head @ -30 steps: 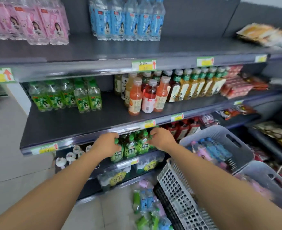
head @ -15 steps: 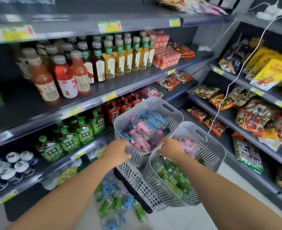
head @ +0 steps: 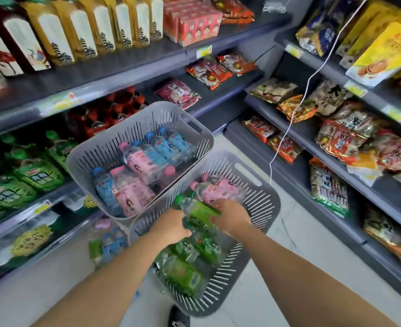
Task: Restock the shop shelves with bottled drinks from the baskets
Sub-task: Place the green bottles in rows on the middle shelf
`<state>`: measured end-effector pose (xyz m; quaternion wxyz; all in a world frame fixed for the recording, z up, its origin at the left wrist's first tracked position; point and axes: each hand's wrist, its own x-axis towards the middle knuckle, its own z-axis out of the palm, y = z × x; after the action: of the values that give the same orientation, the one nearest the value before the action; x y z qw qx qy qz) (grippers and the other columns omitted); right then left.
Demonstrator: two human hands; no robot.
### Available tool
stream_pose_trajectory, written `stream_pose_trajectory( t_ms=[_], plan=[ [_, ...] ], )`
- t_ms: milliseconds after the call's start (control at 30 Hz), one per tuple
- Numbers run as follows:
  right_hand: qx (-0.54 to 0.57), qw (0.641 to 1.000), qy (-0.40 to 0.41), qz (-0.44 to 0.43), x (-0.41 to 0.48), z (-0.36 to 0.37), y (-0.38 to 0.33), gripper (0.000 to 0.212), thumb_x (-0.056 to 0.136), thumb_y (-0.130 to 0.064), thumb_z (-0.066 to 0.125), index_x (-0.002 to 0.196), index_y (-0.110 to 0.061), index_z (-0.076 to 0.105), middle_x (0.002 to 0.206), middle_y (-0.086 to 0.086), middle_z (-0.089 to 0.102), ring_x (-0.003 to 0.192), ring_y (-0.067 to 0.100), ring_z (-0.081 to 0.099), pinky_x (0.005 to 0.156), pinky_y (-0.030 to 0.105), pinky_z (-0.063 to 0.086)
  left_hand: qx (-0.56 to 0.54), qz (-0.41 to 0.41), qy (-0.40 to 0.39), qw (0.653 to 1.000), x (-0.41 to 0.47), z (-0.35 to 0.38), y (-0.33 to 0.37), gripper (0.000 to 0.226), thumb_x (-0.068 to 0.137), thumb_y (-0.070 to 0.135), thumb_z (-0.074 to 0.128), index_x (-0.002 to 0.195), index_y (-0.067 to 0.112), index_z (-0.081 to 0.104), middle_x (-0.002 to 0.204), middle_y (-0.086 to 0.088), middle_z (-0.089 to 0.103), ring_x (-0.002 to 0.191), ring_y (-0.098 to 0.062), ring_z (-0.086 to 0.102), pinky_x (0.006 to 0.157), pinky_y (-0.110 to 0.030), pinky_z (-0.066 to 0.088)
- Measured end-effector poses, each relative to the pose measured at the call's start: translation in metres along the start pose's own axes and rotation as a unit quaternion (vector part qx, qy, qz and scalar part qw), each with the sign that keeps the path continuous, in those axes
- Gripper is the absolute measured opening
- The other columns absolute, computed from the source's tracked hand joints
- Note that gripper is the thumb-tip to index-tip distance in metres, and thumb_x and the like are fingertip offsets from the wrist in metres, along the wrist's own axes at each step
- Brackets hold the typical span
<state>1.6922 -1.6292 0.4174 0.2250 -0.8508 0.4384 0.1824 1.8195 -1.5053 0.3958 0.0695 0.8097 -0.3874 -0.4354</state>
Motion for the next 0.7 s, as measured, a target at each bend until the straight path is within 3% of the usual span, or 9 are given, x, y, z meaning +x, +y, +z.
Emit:
stream_pose_trajectory(
  t_ms=[100, 200, 267, 333, 433, 500, 633, 700],
  plan=[
    [-0.033, 0.997, 0.071, -0.02, 0.018, 0.003, 0.011, 0.047, 0.085, -0.028, 0.064, 0.13, -0.019, 0.052, 0.13, 0.006, 0.051, 0.122, 0.027, 0.047, 0.094, 0.037, 0.048, -0.088, -0.038, -0.022, 0.995, 0.026, 0.019, 0.01, 0.066, 0.088, 0.035, 0.064, 0.144, 0.014, 0.037, 0.138, -0.009, 0.05, 0.12, -0.025, 0.052, 0.1, -0.036, 0.044],
    [-0.071, 0.993, 0.093, -0.025, 0.037, 0.003, 0.019, 0.056, 0.086, -0.028, 0.063, 0.138, -0.02, 0.044, 0.138, 0.007, 0.044, 0.13, 0.028, 0.036, 0.106, 0.041, 0.037, -0.265, -0.099, -0.007, 0.959, 0.048, 0.033, 0.021, 0.062, 0.089, 0.026, 0.065, 0.143, 0.023, 0.037, 0.136, -0.007, 0.052, 0.107, -0.022, 0.057, 0.09, -0.037, 0.05],
    [-0.073, 0.995, 0.061, -0.018, 0.048, 0.005, 0.023, 0.062, 0.087, -0.03, 0.063, 0.142, -0.021, 0.037, 0.142, 0.008, 0.041, 0.133, 0.03, 0.032, 0.109, 0.044, 0.033, -0.37, -0.165, 0.005, 0.914, 0.061, 0.039, 0.029, 0.068, 0.088, 0.023, 0.065, 0.147, 0.018, 0.029, 0.141, -0.011, 0.045, 0.119, -0.028, 0.051, 0.099, -0.044, 0.046],
    [-0.069, 0.997, 0.04, -0.015, 0.056, 0.009, 0.027, 0.064, 0.087, -0.032, 0.063, 0.144, -0.021, 0.034, 0.143, 0.009, 0.04, 0.134, 0.031, 0.03, 0.108, 0.045, 0.034, -0.483, -0.21, 0.013, 0.85, 0.071, 0.045, 0.033, 0.066, 0.088, 0.016, 0.065, 0.144, 0.012, 0.031, 0.136, -0.014, 0.048, 0.119, -0.03, 0.051, 0.099, -0.044, 0.046],
    [-0.087, 0.995, 0.047, -0.007, 0.066, 0.012, 0.03, 0.066, 0.085, -0.045, 0.063, 0.142, -0.024, 0.037, 0.141, 0.009, 0.042, 0.135, 0.034, 0.029, 0.106, 0.048, 0.035, -0.604, -0.238, 0.015, 0.76, 0.077, 0.048, 0.036, 0.043, 0.09, 0.007, 0.061, 0.131, 0.005, 0.047, 0.12, -0.016, 0.06, 0.105, -0.028, 0.06, 0.078, -0.036, 0.054],
    [-0.098, 0.994, 0.038, 0.006, 0.072, 0.012, 0.03, 0.073, 0.081, -0.056, 0.063, 0.143, -0.026, 0.036, 0.14, 0.01, 0.044, 0.135, 0.035, 0.03, 0.106, 0.049, 0.035, -0.643, -0.241, 0.011, 0.727, 0.078, 0.049, 0.038, 0.03, 0.092, 0.005, 0.059, 0.121, 0.002, 0.053, 0.107, -0.017, 0.064, 0.094, -0.028, 0.064, 0.068, -0.035, 0.054],
    [-0.095, 0.995, -0.002, 0.023, 0.08, 0.014, 0.025, 0.084, 0.075, -0.062, 0.066, 0.145, -0.028, 0.034, 0.133, 0.011, 0.05, 0.127, 0.034, 0.041, 0.1, 0.046, 0.044, -0.636, -0.251, 0.004, 0.73, 0.075, 0.051, 0.035, 0.029, 0.088, 0.018, 0.066, 0.113, 0.007, 0.056, 0.1, -0.011, 0.062, 0.092, -0.026, 0.059, 0.069, -0.035, 0.052],
    [-0.073, 0.997, -0.017, 0.034, 0.081, 0.011, 0.022, 0.081, 0.073, -0.059, 0.068, 0.142, -0.028, 0.039, 0.116, 0.007, 0.059, 0.108, 0.027, 0.056, 0.086, 0.04, 0.054, -0.629, -0.246, -0.004, 0.738, 0.071, 0.049, 0.032, 0.033, 0.084, 0.021, 0.071, 0.11, 0.011, 0.055, 0.102, -0.009, 0.06, 0.093, -0.025, 0.058, 0.076, -0.04, 0.053]
  ],
)
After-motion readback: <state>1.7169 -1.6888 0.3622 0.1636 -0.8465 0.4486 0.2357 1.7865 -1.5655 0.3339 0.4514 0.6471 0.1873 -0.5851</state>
